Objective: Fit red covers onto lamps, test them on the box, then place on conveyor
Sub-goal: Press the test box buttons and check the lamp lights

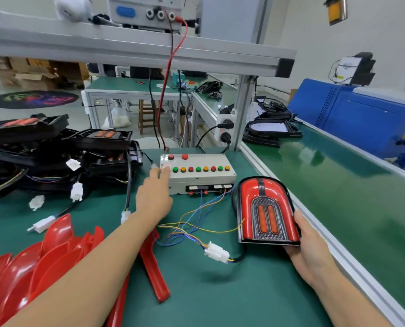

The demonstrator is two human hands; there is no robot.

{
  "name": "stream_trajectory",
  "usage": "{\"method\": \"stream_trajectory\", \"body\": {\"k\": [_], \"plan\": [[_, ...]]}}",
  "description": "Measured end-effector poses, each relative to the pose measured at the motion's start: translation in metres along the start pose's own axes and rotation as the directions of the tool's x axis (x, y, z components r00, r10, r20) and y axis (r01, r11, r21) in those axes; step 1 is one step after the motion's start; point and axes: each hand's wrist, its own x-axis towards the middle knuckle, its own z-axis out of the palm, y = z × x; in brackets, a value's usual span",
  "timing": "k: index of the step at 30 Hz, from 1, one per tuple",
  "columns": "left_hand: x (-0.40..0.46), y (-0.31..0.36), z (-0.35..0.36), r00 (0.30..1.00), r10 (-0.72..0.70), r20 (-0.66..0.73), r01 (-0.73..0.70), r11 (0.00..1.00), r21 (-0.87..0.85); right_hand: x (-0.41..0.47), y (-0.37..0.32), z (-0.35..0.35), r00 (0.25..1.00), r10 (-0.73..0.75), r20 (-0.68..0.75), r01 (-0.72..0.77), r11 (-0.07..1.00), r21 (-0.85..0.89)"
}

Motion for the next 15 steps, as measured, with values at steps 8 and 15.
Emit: {"method": "stream_trajectory", "body": {"k": [8,15], "plan": [[0.0078,0.0009,0.0023,0.997,0.002,-0.072,0.008,0.991,0.135,-0.0006,0.0001,0.0019,0.998,0.01,-0.056,-0.01,1.0,-0.011],[0.0066,0.0077,-0.001,0.996,-0.072,-0.061,0.081,0.981,0.178,0.0005,0.0016,0.001,0.999,0.001,-0.035,-0.002,1.0,-0.023]]}}
